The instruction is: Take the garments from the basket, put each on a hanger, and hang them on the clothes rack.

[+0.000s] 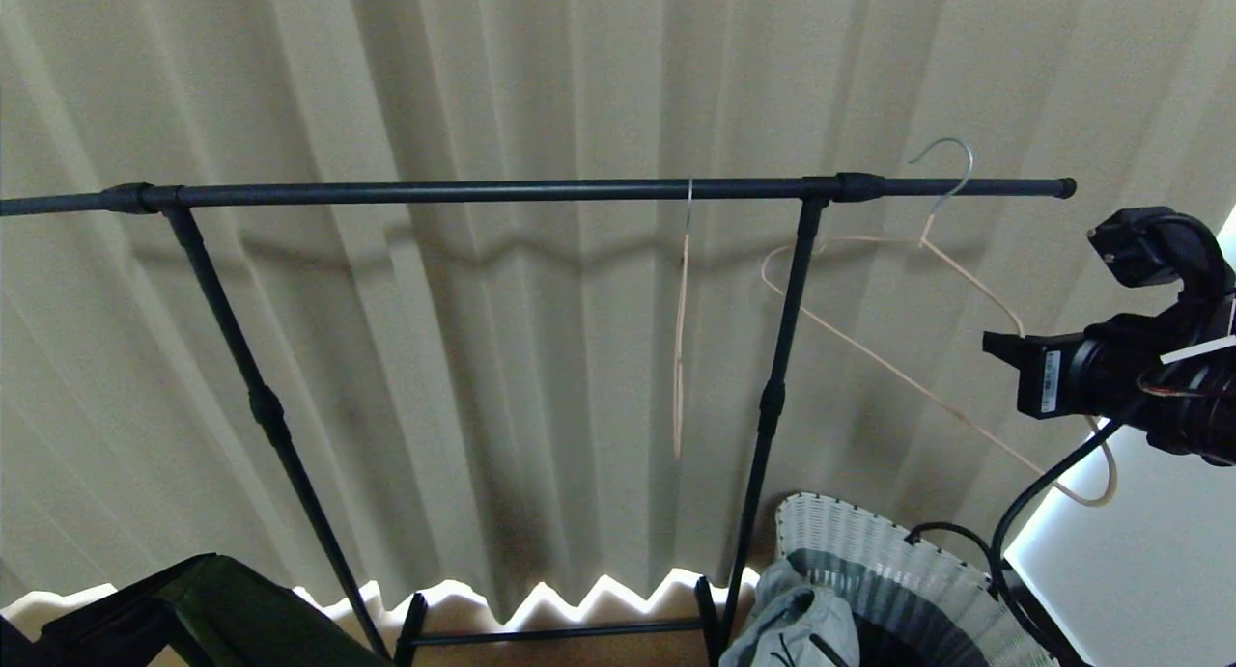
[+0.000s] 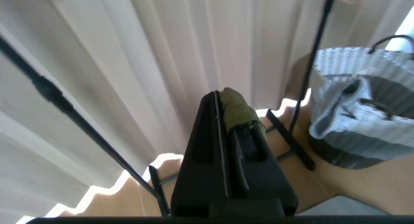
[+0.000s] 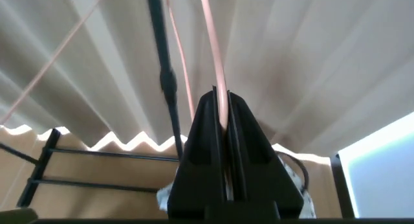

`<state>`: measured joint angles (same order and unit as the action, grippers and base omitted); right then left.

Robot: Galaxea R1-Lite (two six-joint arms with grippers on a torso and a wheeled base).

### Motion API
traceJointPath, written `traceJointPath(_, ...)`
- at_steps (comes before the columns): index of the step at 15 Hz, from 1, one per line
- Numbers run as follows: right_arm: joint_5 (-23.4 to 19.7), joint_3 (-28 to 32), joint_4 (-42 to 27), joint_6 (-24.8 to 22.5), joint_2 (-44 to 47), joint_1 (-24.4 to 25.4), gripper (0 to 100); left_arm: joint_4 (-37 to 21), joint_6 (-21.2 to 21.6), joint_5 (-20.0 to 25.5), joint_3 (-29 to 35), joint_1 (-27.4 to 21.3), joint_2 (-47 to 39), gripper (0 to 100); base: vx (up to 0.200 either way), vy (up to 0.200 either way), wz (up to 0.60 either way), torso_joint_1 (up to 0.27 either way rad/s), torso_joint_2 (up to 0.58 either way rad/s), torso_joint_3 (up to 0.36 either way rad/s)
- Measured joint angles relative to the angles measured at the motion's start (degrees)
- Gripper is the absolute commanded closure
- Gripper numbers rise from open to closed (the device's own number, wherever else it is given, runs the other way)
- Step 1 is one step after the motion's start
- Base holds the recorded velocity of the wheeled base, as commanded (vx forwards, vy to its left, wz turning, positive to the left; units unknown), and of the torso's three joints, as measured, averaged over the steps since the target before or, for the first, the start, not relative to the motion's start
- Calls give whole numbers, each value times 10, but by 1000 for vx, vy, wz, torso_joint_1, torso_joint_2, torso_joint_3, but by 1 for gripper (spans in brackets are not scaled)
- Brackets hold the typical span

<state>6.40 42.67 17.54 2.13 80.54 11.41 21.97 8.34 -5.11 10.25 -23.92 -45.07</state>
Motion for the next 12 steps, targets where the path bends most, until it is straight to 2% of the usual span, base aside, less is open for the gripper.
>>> traceJointPath(7, 21, -50, 0, 0, -55, 0, 100, 0, 1, 0, -3, 0, 0, 100, -200, 0, 0, 0, 2, 0)
traceJointPath(12, 13, -99, 0, 2, -91, 13, 100, 0, 1, 1, -5, -1, -1, 100, 0, 0, 0, 0, 0, 0)
